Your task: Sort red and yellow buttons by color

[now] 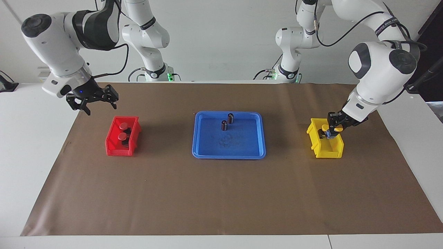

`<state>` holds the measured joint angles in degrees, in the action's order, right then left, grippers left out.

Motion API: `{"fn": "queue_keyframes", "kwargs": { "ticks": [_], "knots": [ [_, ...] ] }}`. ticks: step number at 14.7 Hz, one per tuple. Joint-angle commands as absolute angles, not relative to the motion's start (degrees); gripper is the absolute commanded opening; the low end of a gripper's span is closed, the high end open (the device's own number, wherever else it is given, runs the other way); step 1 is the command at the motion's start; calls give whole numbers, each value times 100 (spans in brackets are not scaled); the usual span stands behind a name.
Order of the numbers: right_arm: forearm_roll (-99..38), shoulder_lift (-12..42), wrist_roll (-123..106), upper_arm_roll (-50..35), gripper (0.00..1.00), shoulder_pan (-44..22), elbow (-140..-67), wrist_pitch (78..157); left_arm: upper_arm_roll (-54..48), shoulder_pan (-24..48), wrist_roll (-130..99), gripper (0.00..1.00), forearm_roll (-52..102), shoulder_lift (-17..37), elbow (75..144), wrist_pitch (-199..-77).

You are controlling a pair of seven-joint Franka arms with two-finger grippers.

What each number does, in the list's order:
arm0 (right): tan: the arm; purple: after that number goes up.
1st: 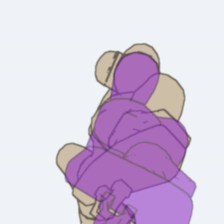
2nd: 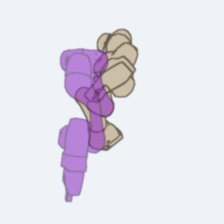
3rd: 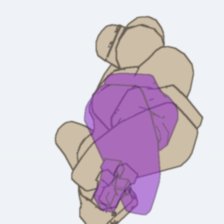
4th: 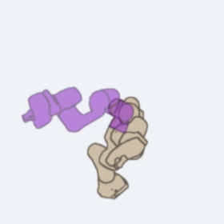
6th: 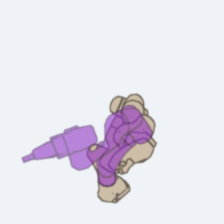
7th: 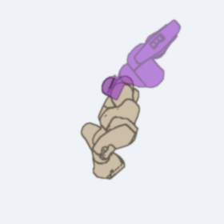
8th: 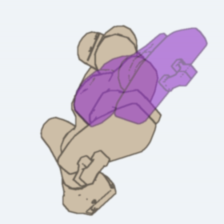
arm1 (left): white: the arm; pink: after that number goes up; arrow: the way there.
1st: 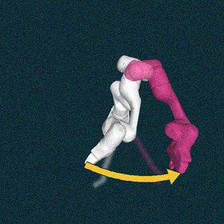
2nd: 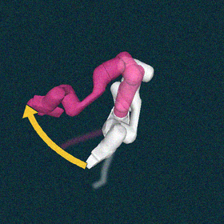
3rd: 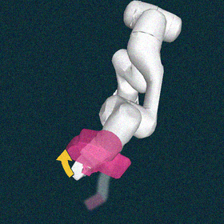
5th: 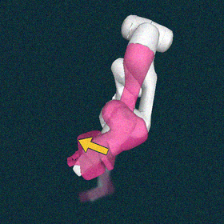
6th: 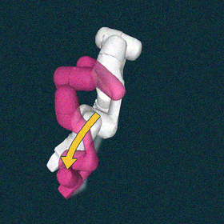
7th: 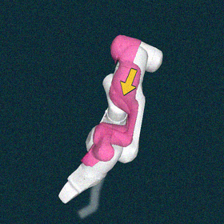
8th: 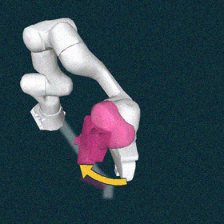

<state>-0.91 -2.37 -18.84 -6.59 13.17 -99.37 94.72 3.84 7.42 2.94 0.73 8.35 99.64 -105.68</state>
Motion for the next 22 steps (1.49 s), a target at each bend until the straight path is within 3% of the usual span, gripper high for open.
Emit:
{"fn": "queue_keyframes", "kwargs": {
  "ticks": [1, 6, 12, 16, 20, 22],
  "knots": [
    [-27, -105, -1574, -712, 100, 1406, -9283, 8870, 360, 598, 431, 1, -123, 492, 10686, -11266],
    [140, 0, -1433, -703, 100, 1337, -8816, 8402, 360, 475, 457, 1, -141, 483, 11319, -11846],
    [360, -9, -1257, 394, 100, -86, -8683, 8271, 352, 519, 518, 1, -141, 597, 11909, -12708],
    [360, -44, -1239, 580, 100, -246, -8745, 8103, 352, 527, 527, 1, -141, 782, 11997, -13016],
    [360, -9, -1283, 580, 100, -149, -8763, 8218, 352, 519, 536, 13, -141, 809, 12102, -13139],
    [360, 0, -1266, 571, 100, -149, -8763, 8244, 352, 510, 536, 47, -141, 809, 12103, -13183]
  ]
}}
